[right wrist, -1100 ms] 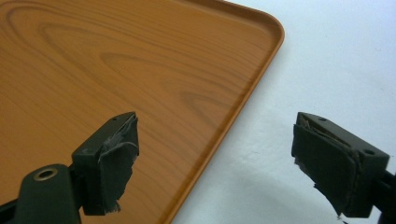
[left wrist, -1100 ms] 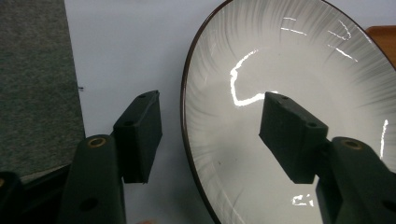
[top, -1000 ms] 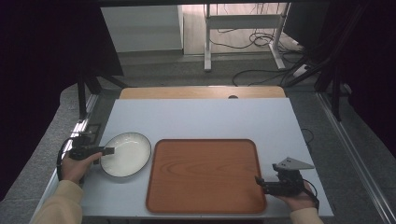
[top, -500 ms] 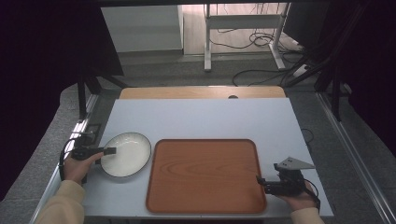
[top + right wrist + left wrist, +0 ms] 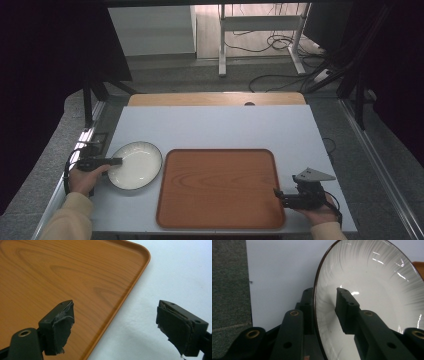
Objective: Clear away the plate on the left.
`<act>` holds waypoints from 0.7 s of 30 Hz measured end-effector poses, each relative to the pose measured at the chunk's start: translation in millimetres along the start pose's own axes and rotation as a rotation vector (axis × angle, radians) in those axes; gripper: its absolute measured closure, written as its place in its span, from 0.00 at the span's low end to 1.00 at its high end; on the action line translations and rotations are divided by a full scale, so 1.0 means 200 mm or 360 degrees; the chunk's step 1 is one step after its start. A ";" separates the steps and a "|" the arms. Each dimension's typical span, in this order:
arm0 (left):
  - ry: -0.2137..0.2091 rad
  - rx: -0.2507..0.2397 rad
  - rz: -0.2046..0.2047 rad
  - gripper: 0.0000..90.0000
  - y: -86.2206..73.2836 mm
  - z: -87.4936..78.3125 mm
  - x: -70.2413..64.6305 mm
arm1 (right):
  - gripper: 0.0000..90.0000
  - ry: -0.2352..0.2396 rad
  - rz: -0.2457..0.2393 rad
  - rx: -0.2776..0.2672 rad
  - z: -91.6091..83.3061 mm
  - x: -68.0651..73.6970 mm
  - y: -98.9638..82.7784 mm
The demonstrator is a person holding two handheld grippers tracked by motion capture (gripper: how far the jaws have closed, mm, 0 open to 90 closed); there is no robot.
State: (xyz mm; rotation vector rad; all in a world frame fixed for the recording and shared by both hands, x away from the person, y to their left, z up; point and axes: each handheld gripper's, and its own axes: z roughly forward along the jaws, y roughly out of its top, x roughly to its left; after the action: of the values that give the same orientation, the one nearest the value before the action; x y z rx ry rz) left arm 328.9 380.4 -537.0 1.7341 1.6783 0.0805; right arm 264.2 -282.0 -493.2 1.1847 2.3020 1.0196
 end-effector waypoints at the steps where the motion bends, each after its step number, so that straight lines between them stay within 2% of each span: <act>1: -0.0007 -0.0008 -0.0001 0.79 0.00 -0.01 0.00 | 0.17 -0.0001 -0.0004 0.0002 0.00 0.00 0.00; 8: -0.0011 -0.0031 0.0028 0.87 0.02 -0.06 -0.03 | 0.17 -0.0005 -0.0013 0.0006 0.00 0.00 0.00; 13: -0.0066 -0.0054 0.0033 0.91 0.04 -0.11 -0.05 | 0.18 -0.0027 -0.0026 -0.0034 -0.01 0.01 0.01; 21: -0.0049 -0.0063 0.0065 0.93 0.05 -0.14 -0.08 | 0.18 -0.0027 -0.0016 -0.0029 -0.01 0.00 0.01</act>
State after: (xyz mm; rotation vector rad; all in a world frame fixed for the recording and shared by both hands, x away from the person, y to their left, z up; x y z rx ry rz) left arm 320.7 379.4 -504.1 1.7323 1.6088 0.1046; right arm 263.7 -282.0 -490.7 1.1690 2.2790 1.0210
